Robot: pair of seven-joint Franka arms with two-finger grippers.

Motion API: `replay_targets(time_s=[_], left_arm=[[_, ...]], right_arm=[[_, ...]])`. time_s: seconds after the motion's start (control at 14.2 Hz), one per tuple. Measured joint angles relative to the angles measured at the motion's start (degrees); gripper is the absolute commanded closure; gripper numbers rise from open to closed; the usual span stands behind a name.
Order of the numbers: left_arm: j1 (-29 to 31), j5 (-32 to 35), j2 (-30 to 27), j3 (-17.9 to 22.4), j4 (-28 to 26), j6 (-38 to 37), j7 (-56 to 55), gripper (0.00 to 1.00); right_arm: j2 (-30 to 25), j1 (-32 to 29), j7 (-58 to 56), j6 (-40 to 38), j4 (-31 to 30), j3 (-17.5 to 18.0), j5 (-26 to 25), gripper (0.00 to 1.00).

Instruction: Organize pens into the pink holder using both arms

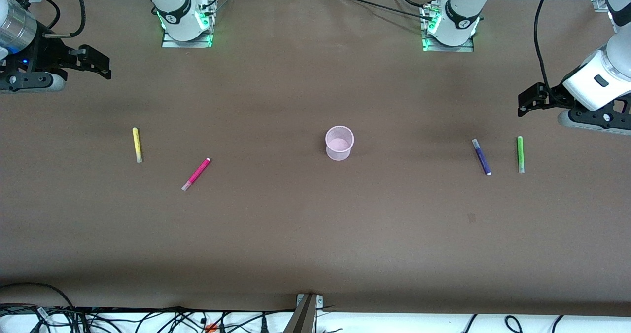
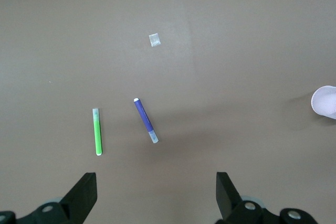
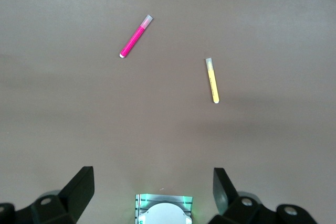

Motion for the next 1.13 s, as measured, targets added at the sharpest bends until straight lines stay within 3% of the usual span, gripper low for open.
replay_targets(time_s=[0.63, 1.13], left_arm=[[0.01, 0.00, 0.05, 0.01, 0.07, -0.22, -0.61, 0.00], [0.01, 0.00, 0.47, 0.00, 0.09, -2.65, -11.63, 0.00]], right_arm=[[0.00, 0.00, 0.00, 0.00, 0.00, 0.00, 0.00, 0.00], [0.00, 0.00, 0.00, 0.00, 0.00, 0.00, 0.00, 0.00]])
